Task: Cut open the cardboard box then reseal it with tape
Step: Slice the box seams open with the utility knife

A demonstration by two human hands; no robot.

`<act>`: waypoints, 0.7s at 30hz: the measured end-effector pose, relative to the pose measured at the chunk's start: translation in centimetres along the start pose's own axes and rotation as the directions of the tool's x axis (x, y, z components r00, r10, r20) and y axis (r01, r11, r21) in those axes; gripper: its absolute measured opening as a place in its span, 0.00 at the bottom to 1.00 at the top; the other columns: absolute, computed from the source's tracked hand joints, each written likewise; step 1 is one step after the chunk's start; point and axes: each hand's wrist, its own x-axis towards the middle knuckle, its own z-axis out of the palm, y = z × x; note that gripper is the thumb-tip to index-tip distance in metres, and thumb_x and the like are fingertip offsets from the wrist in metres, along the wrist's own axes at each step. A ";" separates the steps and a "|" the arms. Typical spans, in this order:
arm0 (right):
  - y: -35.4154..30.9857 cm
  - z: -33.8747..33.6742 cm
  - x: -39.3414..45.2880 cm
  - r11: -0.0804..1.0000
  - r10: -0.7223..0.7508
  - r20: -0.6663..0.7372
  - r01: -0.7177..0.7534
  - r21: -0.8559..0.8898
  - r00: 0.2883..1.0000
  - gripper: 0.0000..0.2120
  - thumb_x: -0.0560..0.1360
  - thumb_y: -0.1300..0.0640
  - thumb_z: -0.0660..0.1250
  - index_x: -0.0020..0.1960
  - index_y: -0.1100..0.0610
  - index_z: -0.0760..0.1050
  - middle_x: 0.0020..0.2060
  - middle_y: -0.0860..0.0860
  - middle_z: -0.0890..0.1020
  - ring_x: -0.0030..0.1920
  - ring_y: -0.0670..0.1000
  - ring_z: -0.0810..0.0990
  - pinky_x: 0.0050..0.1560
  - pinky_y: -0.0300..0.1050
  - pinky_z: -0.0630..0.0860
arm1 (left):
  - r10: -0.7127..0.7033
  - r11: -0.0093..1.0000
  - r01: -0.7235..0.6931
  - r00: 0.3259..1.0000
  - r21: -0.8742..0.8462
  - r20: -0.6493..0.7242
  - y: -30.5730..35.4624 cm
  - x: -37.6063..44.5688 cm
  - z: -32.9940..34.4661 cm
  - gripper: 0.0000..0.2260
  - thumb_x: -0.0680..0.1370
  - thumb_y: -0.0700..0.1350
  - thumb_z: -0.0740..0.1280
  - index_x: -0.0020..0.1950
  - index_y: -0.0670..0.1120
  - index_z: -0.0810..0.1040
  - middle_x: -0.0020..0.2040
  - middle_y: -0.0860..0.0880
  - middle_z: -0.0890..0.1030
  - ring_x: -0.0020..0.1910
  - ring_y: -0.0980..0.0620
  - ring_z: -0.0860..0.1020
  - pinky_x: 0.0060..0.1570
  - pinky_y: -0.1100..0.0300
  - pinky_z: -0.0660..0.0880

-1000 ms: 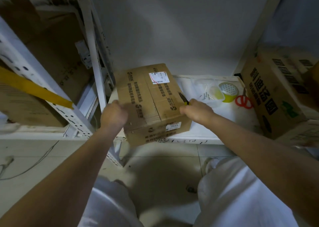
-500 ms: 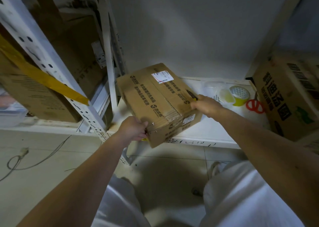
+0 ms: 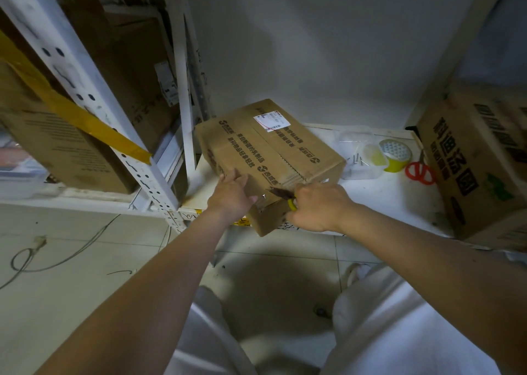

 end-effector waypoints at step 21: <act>-4.1 0.1 -1.5 0.997 0.016 -0.011 -0.017 -0.080 1.000 0.14 0.71 0.53 0.62 0.53 0.58 0.75 0.52 0.56 0.79 0.52 0.57 0.76 0.43 0.43 0.68 | 0.032 0.996 -0.037 0.997 0.085 0.064 -1.3 1.5 0.7 0.29 0.79 0.55 0.63 0.76 0.48 0.59 0.72 0.47 0.60 0.76 0.44 0.58 0.70 0.42 0.65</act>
